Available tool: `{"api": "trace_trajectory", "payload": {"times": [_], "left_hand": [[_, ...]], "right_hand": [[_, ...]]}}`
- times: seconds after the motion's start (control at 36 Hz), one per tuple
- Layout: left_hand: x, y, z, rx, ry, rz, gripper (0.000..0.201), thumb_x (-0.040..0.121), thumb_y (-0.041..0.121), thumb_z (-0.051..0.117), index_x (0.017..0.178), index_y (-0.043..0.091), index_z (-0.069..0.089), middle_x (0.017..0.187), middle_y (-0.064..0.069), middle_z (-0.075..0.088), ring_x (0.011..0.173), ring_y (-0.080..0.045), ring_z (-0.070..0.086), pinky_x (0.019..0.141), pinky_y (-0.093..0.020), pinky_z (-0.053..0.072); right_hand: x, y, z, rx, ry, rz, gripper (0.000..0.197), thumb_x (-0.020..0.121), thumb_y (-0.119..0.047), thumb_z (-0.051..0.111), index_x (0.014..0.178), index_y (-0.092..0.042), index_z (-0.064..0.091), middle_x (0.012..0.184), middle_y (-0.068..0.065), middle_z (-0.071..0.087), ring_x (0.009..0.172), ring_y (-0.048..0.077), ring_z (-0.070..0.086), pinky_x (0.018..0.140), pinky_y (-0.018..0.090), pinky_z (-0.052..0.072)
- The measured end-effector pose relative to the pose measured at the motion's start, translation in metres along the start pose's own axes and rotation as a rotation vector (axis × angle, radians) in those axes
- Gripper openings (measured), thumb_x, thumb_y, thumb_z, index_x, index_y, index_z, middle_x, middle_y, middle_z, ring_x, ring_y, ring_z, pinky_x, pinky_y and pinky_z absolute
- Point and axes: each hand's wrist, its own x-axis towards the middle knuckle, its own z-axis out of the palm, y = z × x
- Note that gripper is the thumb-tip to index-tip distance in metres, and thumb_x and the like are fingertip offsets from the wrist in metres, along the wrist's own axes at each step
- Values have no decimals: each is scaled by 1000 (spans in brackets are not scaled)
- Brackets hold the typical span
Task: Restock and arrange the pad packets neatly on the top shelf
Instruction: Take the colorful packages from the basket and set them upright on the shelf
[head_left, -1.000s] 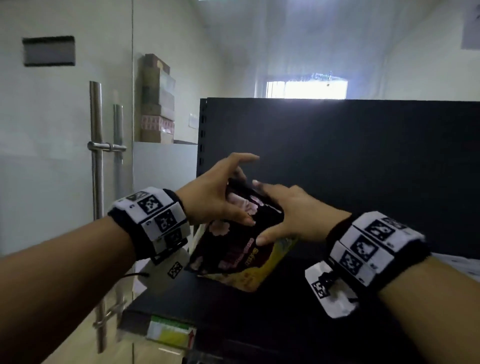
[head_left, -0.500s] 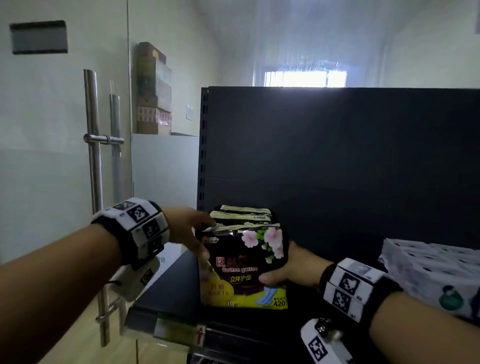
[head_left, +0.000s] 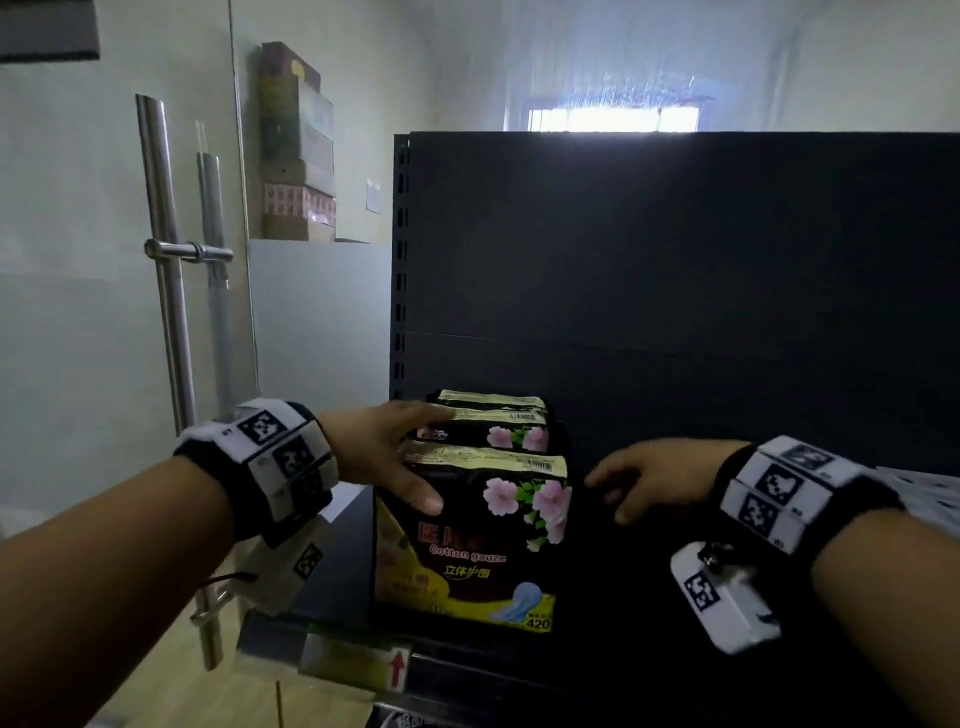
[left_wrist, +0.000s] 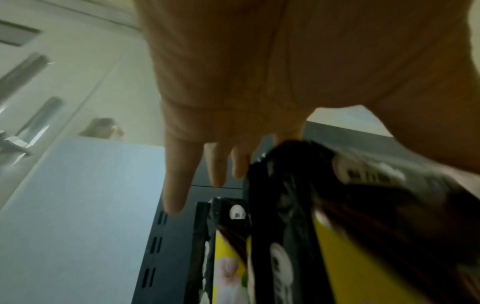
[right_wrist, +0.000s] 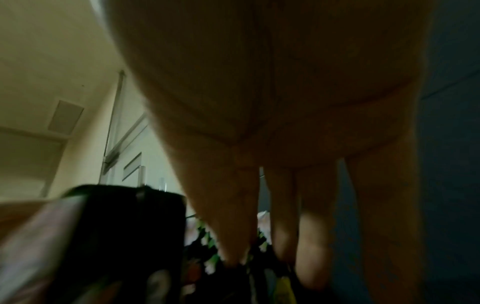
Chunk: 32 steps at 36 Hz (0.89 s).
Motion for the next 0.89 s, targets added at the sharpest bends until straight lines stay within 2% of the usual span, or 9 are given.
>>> {"api": "trace_trajectory", "payload": {"times": [0.06,0.11,0.17,0.22,0.36,0.53,0.67,0.78,0.89], "left_hand": [[5,3,10,107,37,93,103,63,47,82,147,38,22,154,11,18,141,-13,21,111,-27,20],[12,6,18,189,65,158,98,65,43,82,146,38,27,150,12,28,138,-11,28,106,-21,23],[15,7,24,236,94,169,95,67,41,82,145,39,29,146,14,37,133,-11,35,105,-21,27],[17,5,25,268,122,171,93,68,41,81,145,40,29,144,13,39,132,-11,37,107,-24,30],[17,-2,20,270,120,172,90,69,38,81,144,39,31,143,11,40,131,-12,37,105,-23,29],[21,-13,12,309,121,87,91,68,34,82,142,43,32,143,9,41,131,-15,38,104,-28,32],[26,-17,14,268,125,46,93,66,32,84,141,47,32,145,12,40,133,-15,38,103,-26,33],[26,-18,15,248,118,31,91,67,30,83,141,46,33,146,12,40,133,-15,38,103,-25,33],[26,-16,15,231,115,9,90,68,28,83,141,46,34,144,10,43,131,-18,41,102,-27,36]], "right_hand": [[10,1,-10,90,145,-26,49,89,-9,64,136,-18,52,120,1,60,87,6,61,67,4,48],[23,-4,-15,77,307,-80,51,89,-16,66,137,-19,51,126,2,58,80,3,54,51,-2,39],[37,-13,-15,55,389,-147,54,88,-21,67,139,-22,49,136,3,54,100,9,55,63,0,39],[52,-22,-12,57,396,-182,59,87,-24,69,142,-24,46,143,1,49,123,15,50,88,13,36],[81,-35,-4,-2,292,-155,68,89,-31,65,149,-25,33,151,2,39,135,20,41,105,23,33],[100,-37,1,-24,318,-161,58,89,-14,67,142,-19,45,145,3,46,128,20,49,97,21,38],[105,-38,4,-60,373,-192,53,89,-19,67,139,-19,50,146,0,47,131,18,45,101,19,33],[108,-39,11,-54,427,-209,47,92,-20,63,137,-19,52,144,1,48,131,18,45,90,13,30],[105,-43,11,-86,424,-196,45,93,-18,61,137,-18,52,146,2,46,132,20,44,96,17,32]]}}
